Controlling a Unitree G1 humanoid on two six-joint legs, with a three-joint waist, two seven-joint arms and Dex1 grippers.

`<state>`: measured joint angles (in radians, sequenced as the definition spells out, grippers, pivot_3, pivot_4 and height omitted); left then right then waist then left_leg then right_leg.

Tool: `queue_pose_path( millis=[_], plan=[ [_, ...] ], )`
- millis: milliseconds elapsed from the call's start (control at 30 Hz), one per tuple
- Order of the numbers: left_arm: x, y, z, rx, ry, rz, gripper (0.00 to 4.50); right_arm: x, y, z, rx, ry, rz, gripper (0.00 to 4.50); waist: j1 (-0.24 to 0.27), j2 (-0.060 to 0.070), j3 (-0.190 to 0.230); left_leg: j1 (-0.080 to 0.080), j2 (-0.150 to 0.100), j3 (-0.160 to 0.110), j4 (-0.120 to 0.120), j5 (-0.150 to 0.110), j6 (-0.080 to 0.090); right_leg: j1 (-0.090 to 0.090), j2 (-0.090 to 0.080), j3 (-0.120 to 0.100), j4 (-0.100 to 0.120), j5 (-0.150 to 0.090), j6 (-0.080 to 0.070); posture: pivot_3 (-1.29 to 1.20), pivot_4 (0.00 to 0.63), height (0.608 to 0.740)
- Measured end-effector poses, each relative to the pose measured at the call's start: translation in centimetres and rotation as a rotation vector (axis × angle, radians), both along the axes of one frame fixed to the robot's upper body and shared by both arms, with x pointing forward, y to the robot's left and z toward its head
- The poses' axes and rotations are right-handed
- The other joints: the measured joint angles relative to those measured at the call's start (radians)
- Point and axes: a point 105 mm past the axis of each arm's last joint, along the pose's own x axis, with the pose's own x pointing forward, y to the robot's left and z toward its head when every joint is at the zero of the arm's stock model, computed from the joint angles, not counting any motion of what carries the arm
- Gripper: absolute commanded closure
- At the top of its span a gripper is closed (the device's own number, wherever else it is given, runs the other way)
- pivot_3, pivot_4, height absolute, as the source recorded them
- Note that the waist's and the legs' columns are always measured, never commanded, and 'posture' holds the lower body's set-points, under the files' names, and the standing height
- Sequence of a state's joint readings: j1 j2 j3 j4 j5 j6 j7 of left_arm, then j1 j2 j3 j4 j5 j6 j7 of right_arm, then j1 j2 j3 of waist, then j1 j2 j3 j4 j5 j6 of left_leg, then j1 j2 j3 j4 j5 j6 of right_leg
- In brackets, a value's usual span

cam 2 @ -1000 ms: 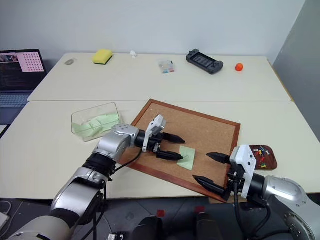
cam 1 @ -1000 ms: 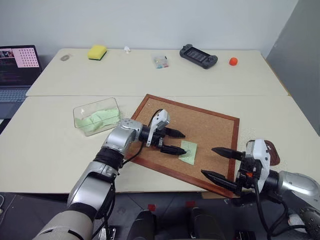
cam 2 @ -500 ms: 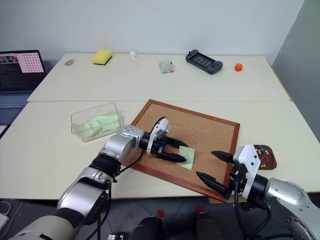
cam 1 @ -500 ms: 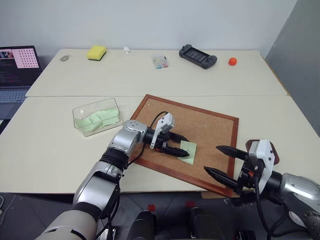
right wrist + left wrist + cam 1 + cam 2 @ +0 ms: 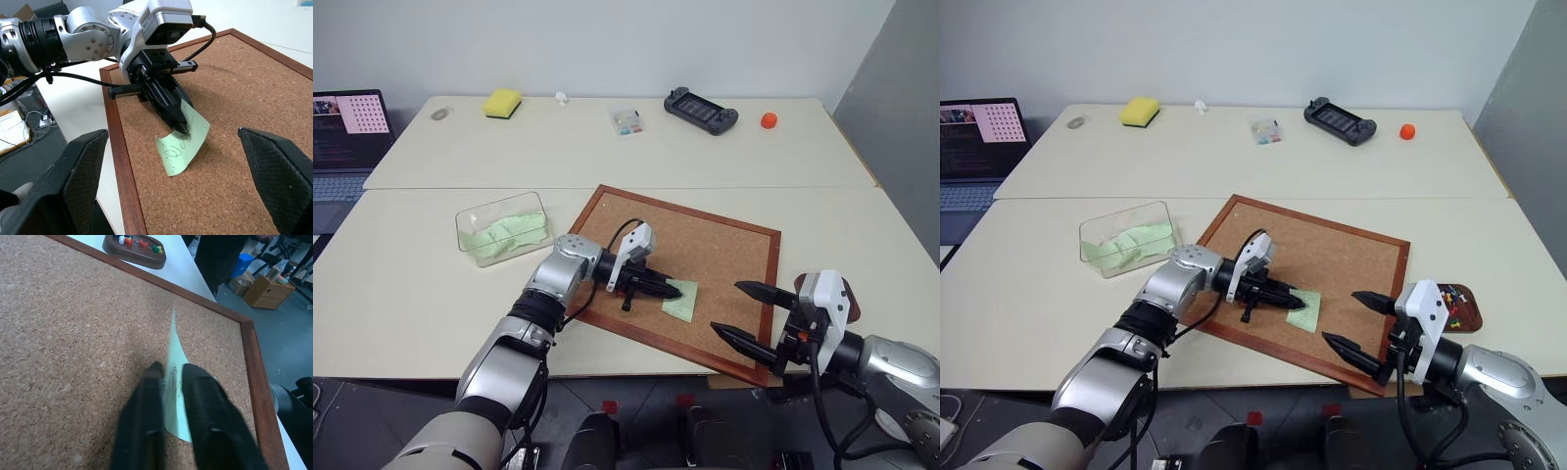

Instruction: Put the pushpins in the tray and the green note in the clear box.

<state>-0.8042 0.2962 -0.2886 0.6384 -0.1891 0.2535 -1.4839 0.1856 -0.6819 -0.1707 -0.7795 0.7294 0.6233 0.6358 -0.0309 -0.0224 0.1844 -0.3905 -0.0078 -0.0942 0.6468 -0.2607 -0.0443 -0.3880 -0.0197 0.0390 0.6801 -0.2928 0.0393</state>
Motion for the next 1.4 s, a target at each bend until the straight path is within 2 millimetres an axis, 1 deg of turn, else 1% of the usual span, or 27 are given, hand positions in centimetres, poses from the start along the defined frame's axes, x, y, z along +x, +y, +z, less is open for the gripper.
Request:
queue_pose_path(
  millis=[200, 300, 500, 600, 633, 733, 800, 867, 933, 1033, 1133, 1267, 1400],
  plan=[
    [-0.1, -0.2, -0.2, -0.002, 0.026, 0.013, 4.45, -0.1, 0.2, -0.1, 0.007, 0.005, 0.006, 0.00, 0.000, 0.000, 0.000, 0.000, 0.000, 0.000, 0.000, 0.000, 0.000, 0.000, 0.000, 0.000, 0.000, 0.000, 0.000, 0.00, 0.150, 0.740],
    [-0.2, -0.1, 0.2, -0.003, 0.071, 0.023, 4.45, -0.1, 0.4, -0.2, 0.013, 0.008, 0.014, 0.00, -0.001, 0.000, 0.000, 0.000, 0.000, 0.000, 0.000, 0.000, 0.000, 0.000, 0.000, 0.000, 0.000, 0.000, 0.000, 0.00, 0.150, 0.740],
    [-0.3, 1.4, 3.2, -0.075, 0.151, 0.074, 4.45, 0.4, 0.5, -0.4, 0.022, 0.018, 0.030, 0.00, -0.002, 0.000, 0.000, 0.001, 0.001, -0.001, 0.000, 0.000, 0.000, 0.000, 0.000, 0.000, 0.001, 0.000, 0.000, 0.00, 0.150, 0.740],
    [-0.4, 1.9, 5.0, -0.114, 0.140, 0.094, 4.45, 0.6, 0.7, -0.4, 0.027, 0.015, 0.050, 0.00, -0.001, 0.000, 0.000, 0.000, 0.002, -0.002, 0.000, 0.000, 0.000, 0.000, 0.000, 0.000, 0.001, 0.000, 0.000, 0.00, 0.150, 0.740],
    [-0.5, 2.2, 5.6, -0.131, 0.131, 0.112, 4.45, 0.6, 0.8, -0.4, 0.028, 0.012, 0.058, 0.00, 0.000, 0.001, 0.000, 0.001, 0.002, -0.002, 0.000, 0.000, 0.000, 0.000, -0.001, 0.000, 0.001, 0.000, 0.000, 0.00, 0.150, 0.740],
    [-0.3, 3.7, 6.6, -0.169, 0.100, 0.227, 4.45, 0.8, 1.2, -0.1, 0.037, 0.003, 0.083, 0.00, -0.004, 0.001, 0.000, 0.001, 0.002, -0.005, 0.000, 0.000, 0.000, 0.000, -0.001, 0.001, 0.001, 0.000, 0.000, 0.00, 0.150, 0.740],
    [-0.1, 5.1, 7.4, -0.192, 0.061, 0.330, 4.45, 1.2, 1.6, 0.3, 0.049, -0.016, 0.103, 0.00, -0.006, 0.001, 0.000, 0.002, 0.003, -0.005, 0.000, 0.000, 0.000, 0.000, -0.001, 0.002, 0.001, 0.000, 0.000, 0.00, 0.150, 0.740],
    [0.2, 7.0, 8.3, -0.210, 0.001, 0.463, 4.45, 1.4, 2.4, 0.8, 0.062, -0.035, 0.141, 0.00, -0.005, 0.001, 0.000, 0.003, 0.003, -0.005, 0.000, 0.000, 0.000, 0.000, -0.001, 0.001, 0.001, 0.000, 0.000, 0.00, 0.150, 0.740],
    [0.6, 8.7, 8.7, -0.214, -0.065, 0.608, 4.45, 1.9, 3.2, 1.3, 0.088, -0.050, 0.171, 0.00, -0.002, 0.001, 0.000, 0.004, 0.003, -0.005, 0.000, 0.000, 0.000, 0.001, -0.001, 0.002, 0.001, 0.000, 0.000, 0.00, 0.150, 0.740],
    [1.3, 12.2, 8.8, -0.210, -0.148, 0.872, 4.45, 2.7, 4.6, 2.3, 0.123, -0.080, 0.230, 0.00, -0.001, 0.001, 0.000, 0.005, 0.002, -0.004, 0.000, 0.000, 0.000, 0.001, -0.002, 0.002, 0.001, 0.000, 0.000, 0.00, 0.150, 0.740],
    [1.5, 15.6, 9.2, -0.207, -0.222, 1.099, 4.45, 3.6, 5.9, 3.2, 0.139, -0.111, 0.280, 0.00, 0.001, 0.001, 0.000, 0.005, 0.002, -0.005, 0.000, 0.000, 0.000, 0.001, -0.002, 0.002, 0.001, 0.000, 0.000, 0.00, 0.150, 0.740],
    [1.9, 20.4, 9.1, -0.158, -0.325, 1.405, 4.45, 4.2, 7.3, 3.6, 0.153, -0.130, 0.341, 0.00, 0.005, 0.000, 0.000, 0.004, 0.002, -0.005, 0.000, 0.000, 0.000, 0.001, -0.003, 0.001, 0.001, 0.000, 0.000, 0.00, 0.150, 0.740],
    [2.0, 23.1, 8.4, -0.128, -0.391, 1.617, 4.45, 4.3, 8.0, 3.6, 0.165, -0.123, 0.375, 0.00, 0.007, 0.000, -0.001, 0.004, 0.001, -0.005, 0.000, 0.000, 0.000, 0.001, -0.004, 0.001, 0.000, 0.001, 0.000, 0.00, 0.150, 0.740]
  ],
)
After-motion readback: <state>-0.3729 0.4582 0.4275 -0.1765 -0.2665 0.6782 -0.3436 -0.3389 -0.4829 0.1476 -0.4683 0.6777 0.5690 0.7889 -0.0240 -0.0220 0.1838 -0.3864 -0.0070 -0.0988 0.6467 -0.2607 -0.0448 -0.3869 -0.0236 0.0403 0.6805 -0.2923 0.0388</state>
